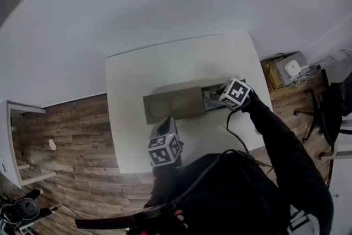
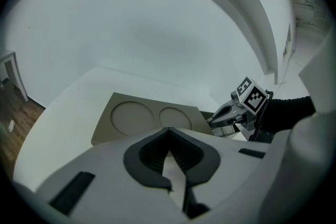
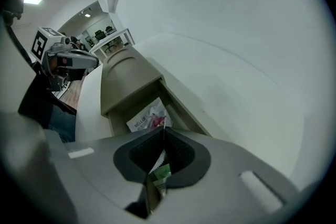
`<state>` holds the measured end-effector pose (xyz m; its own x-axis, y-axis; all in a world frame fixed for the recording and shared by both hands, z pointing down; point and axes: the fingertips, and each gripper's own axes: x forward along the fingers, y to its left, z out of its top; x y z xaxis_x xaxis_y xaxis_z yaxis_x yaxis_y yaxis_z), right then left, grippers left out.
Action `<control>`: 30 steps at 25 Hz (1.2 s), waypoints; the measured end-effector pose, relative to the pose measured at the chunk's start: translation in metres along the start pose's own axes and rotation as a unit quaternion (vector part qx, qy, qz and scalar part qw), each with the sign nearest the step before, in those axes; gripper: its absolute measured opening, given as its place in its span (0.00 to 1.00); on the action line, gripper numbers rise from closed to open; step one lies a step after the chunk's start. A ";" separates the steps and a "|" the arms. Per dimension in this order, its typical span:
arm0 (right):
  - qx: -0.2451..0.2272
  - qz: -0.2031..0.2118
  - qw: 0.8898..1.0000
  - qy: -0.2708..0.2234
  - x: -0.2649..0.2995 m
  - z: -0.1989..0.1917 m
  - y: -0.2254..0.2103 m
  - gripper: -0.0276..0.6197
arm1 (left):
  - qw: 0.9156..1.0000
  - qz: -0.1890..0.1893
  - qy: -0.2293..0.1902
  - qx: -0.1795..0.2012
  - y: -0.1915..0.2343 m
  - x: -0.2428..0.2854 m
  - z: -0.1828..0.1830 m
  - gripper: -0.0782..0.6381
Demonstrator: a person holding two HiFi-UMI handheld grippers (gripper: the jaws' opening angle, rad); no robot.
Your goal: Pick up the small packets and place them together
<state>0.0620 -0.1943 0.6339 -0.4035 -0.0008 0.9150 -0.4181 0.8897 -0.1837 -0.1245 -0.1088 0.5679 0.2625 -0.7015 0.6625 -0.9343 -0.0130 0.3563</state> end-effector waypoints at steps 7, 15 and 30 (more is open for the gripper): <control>0.004 0.005 1.000 -0.010 -0.010 -0.002 0.001 0.05 | 1.000 -0.001 0.002 0.001 -0.001 0.001 0.000 0.11; -0.007 -0.025 0.999 -0.024 -0.038 0.002 -0.007 0.05 | 1.000 -0.002 0.001 0.003 -0.003 -0.001 -0.001 0.11; -0.077 -0.016 0.987 -0.143 -0.082 0.105 0.043 0.05 | 1.000 0.010 -0.014 -0.010 0.002 -0.026 -0.011 0.11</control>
<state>-0.0086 -0.2042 0.5133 -0.6145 -0.1384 0.7767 -0.3146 0.9458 -0.0804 -0.1309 -0.0829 0.5589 0.2366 -0.7205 0.6519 -0.9343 0.0155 0.3562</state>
